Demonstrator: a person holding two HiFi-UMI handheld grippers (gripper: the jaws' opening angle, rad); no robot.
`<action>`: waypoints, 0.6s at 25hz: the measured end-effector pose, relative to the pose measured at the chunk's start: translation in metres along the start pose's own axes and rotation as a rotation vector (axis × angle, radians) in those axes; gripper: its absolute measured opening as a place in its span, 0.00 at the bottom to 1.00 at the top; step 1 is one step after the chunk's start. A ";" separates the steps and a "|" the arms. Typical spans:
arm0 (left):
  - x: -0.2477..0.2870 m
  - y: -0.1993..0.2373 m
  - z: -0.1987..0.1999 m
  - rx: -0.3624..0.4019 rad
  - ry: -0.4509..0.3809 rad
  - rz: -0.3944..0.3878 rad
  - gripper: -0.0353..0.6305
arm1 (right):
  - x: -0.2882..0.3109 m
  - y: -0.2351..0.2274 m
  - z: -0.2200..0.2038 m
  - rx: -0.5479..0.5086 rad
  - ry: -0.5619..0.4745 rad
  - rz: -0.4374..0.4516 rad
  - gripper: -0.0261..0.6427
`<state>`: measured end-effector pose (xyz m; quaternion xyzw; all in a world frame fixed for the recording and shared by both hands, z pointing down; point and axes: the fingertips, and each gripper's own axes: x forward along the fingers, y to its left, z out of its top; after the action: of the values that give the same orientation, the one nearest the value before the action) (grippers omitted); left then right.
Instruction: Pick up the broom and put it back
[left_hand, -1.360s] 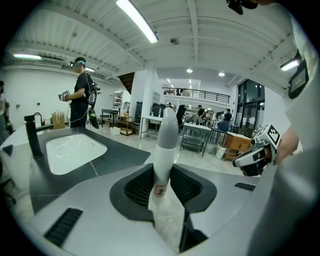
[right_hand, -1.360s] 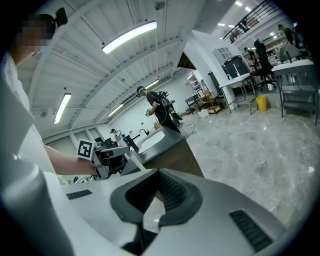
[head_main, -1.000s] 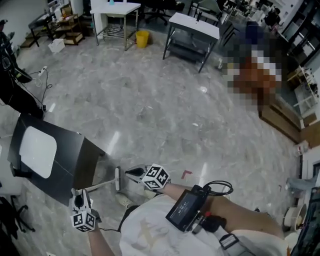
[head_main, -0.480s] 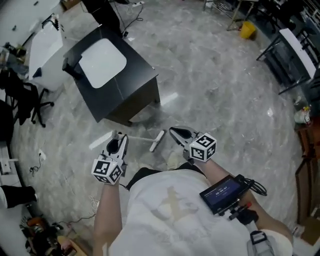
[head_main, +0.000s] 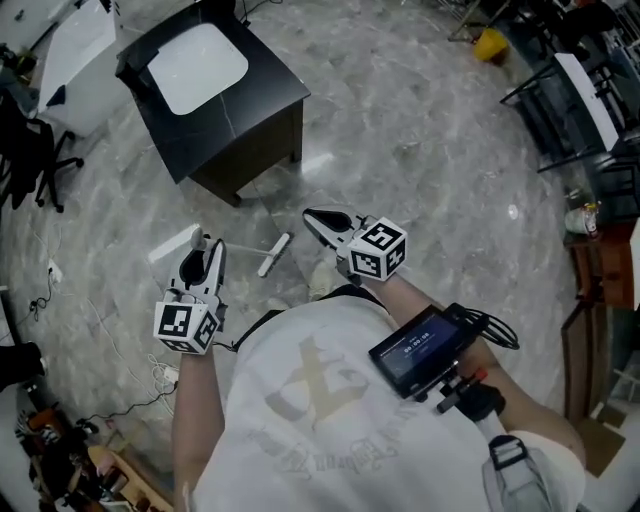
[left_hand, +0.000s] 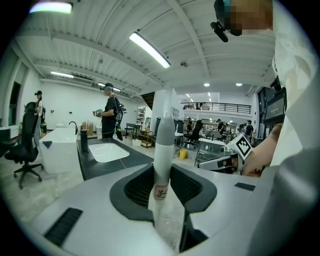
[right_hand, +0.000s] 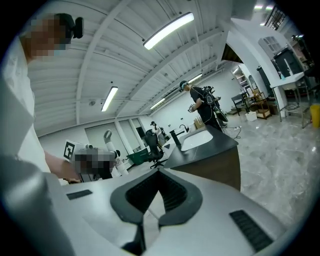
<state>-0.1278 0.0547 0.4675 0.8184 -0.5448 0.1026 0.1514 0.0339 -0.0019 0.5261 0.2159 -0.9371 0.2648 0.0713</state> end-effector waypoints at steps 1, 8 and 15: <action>-0.004 0.000 -0.002 -0.001 0.002 0.007 0.22 | 0.002 0.004 -0.001 -0.001 0.003 0.004 0.06; -0.063 0.008 -0.026 -0.006 0.000 0.033 0.22 | 0.011 0.057 -0.021 -0.015 0.009 0.026 0.06; -0.100 0.013 -0.039 -0.036 -0.031 0.040 0.22 | 0.022 0.083 -0.029 -0.029 0.014 0.031 0.06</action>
<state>-0.1785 0.1503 0.4718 0.8060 -0.5650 0.0832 0.1558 -0.0223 0.0684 0.5174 0.1985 -0.9436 0.2537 0.0768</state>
